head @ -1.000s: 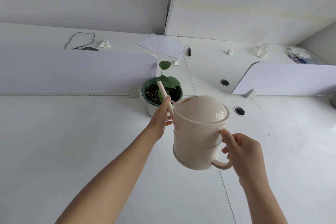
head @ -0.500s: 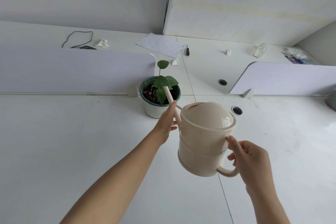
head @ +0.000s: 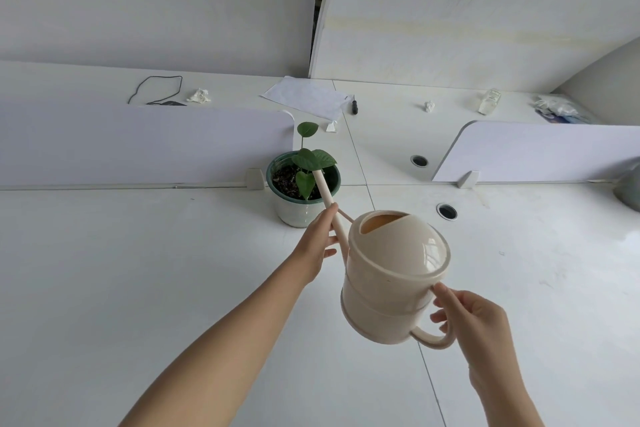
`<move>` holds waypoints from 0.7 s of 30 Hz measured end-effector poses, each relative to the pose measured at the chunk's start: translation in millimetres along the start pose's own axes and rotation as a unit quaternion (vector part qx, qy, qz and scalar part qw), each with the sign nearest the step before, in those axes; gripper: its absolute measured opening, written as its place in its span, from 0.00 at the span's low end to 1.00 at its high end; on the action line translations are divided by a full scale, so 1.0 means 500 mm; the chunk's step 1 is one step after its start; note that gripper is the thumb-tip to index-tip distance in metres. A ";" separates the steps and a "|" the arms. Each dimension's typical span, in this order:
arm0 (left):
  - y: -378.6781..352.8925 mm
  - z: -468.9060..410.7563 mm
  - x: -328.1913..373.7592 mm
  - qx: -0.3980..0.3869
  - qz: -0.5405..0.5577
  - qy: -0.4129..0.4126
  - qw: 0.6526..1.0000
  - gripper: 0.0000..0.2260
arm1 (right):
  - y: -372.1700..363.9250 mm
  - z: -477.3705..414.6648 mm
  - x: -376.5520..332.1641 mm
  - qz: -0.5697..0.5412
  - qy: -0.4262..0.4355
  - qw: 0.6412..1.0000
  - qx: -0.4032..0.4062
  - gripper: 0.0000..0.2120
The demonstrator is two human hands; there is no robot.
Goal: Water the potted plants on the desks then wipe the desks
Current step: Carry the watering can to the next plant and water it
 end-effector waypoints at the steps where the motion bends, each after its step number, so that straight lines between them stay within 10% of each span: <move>1: 0.011 0.007 -0.004 0.007 0.002 -0.004 1.000 0.20 | -0.001 0.005 0.012 -0.012 -0.015 1.000 -0.004 0.13; 21: 0.332 0.261 -0.152 0.215 0.138 -0.048 0.966 0.12 | -0.154 0.140 0.136 0.021 -0.046 0.980 -0.194 0.08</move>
Point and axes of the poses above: each hand's wrist, its own z-axis away from the middle knuckle, its own y-axis out of the back of the hand, x = y × z, the point moved 6 cm from there along -z, towards the middle knuckle, and after that the axes turned 14 degrees about x, right-handed, at the moved point
